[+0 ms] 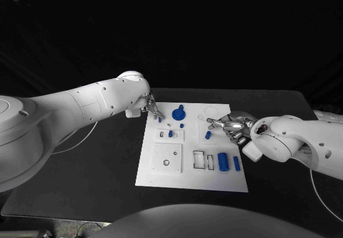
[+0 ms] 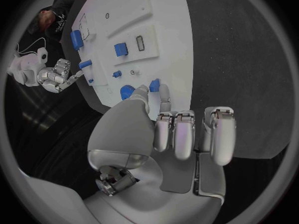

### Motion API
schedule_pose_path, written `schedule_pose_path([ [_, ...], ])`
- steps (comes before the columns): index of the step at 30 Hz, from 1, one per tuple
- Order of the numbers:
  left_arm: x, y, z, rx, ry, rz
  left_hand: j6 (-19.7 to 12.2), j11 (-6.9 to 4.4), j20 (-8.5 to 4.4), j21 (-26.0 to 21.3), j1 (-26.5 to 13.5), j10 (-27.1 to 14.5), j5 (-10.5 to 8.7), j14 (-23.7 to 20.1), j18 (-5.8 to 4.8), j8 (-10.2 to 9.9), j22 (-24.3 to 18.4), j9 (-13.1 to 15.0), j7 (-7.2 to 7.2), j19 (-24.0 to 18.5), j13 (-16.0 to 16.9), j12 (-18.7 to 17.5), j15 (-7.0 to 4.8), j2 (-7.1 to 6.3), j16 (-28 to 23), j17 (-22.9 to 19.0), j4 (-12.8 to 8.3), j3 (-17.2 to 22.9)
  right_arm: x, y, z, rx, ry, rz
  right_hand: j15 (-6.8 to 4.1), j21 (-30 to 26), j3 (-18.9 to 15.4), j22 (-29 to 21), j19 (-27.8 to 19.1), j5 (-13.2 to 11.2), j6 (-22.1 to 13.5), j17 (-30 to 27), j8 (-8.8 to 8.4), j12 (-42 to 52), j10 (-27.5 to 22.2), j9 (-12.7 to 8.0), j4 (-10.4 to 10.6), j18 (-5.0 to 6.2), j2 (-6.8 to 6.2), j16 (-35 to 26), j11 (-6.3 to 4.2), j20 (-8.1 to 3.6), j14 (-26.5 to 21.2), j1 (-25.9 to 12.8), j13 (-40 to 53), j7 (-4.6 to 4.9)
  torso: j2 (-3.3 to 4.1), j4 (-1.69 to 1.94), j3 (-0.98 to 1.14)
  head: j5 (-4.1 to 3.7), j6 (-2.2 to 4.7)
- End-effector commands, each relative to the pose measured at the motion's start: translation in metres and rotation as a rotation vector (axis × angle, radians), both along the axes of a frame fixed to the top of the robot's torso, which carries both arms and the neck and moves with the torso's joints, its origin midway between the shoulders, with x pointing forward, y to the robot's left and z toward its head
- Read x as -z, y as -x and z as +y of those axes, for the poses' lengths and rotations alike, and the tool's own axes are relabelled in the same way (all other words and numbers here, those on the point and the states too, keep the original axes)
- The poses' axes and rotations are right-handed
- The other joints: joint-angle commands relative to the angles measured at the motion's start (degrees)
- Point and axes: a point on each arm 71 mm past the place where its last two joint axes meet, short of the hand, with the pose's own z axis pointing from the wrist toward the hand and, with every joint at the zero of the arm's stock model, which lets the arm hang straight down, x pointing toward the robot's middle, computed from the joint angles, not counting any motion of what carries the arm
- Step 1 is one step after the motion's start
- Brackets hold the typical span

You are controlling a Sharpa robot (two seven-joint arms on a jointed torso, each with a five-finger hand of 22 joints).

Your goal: Assemble the parts on the task board

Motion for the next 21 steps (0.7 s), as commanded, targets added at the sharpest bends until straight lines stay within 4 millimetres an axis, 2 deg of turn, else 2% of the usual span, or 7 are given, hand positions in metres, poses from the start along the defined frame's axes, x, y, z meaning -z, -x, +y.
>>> schedule_pose_path([
  [1, 0.0002, 0.0003, -0.0021, 0.01, 0.0, 0.004, -0.4, -0.06, 0.48, 0.1, 0.4, 6.0, 0.29, 6.0, -0.42, 0.0, 15.1, -0.1, 0.09, 6.0, 15.1, 0.1, 0.37, -0.11, 0.1, 15.1, 0.0, 0.4, -0.0034, -0.002, 0.0, 0.02, -0.02, -0.053, 0.26, 0.3, -0.4, 15.1, 6.0, 0.2, -0.4, 15.1, 0.23, 0.2, 6.0, 0.1, 0.1, -0.81, -0.01, 0.2, 0.33, 0.27, 6.0, 0.7, 15.1, 1.98, -0.03, -0.01, 0.0, 0.05, 0.0],
  [11, 0.001, 0.0004, -0.0041, 0.017, 0.005, 0.006, -0.6, -0.05, 0.49, 0.1, 1.0, 6.0, 0.63, 6.0, -0.42, -0.1, 15.1, -0.2, 0.11, 6.0, 15.1, 0.1, 0.39, 0.31, 0.1, 15.1, 0.0, 0.7, -0.0035, -0.0021, 0.0, 0.023, -0.023, -0.054, 0.27, 0.3, -0.4, 15.1, 6.0, 0.7, -0.5, 15.1, 0.25, 0.2, 6.0, 0.1, 0.1, -0.81, 0.06, 0.2, 0.34, 0.28, 6.0, 0.8, 15.1, 2.0, -0.01, -0.06, 0.03, 0.06, 0.0],
  [15, 0.0016, 0.0006, -0.0058, 0.02, 0.006, 0.006, -0.7, 0.01, 0.51, 0.1, 1.0, 6.0, 4.65, 6.0, -0.42, -0.2, 15.1, -0.4, 0.15, 6.0, 15.1, 0.1, 0.42, 0.18, 0.1, 15.1, 0.1, 0.5, -0.0032, -0.0018, -0.0001, 0.021, -0.021, -0.048, 0.27, 0.3, -0.4, 15.1, 6.0, 0.7, -0.5, 15.1, 0.25, 0.2, 6.0, 0.1, 0.1, -0.81, 0.06, 0.2, 0.34, 0.28, 6.0, 0.8, 15.1, 2.0, 0.04, -0.08, 0.03, 0.01, 0.0],
  [21, 0.0019, 0.0006, -0.0071, 0.021, 0.007, 0.004, -0.8, -0.05, 0.52, 0.1, 1.4, 6.0, 7.13, 6.0, -0.42, -0.3, 15.1, -0.5, 0.08, 6.0, 15.1, 0.1, 0.42, 0.85, 0.1, 15.1, 0.1, 0.8, -0.0028, -0.0014, -0.0004, 0.02, -0.018, -0.042, 0.27, 0.3, -0.4, 15.1, 6.0, 0.7, -0.5, 15.1, 0.25, 0.2, 6.0, 0.1, 0.1, -0.81, 0.06, 0.2, 0.34, 0.28, 6.0, 0.8, 15.1, 2.0, -0.03, -0.13, 0.05, -0.11, 0.0],
])
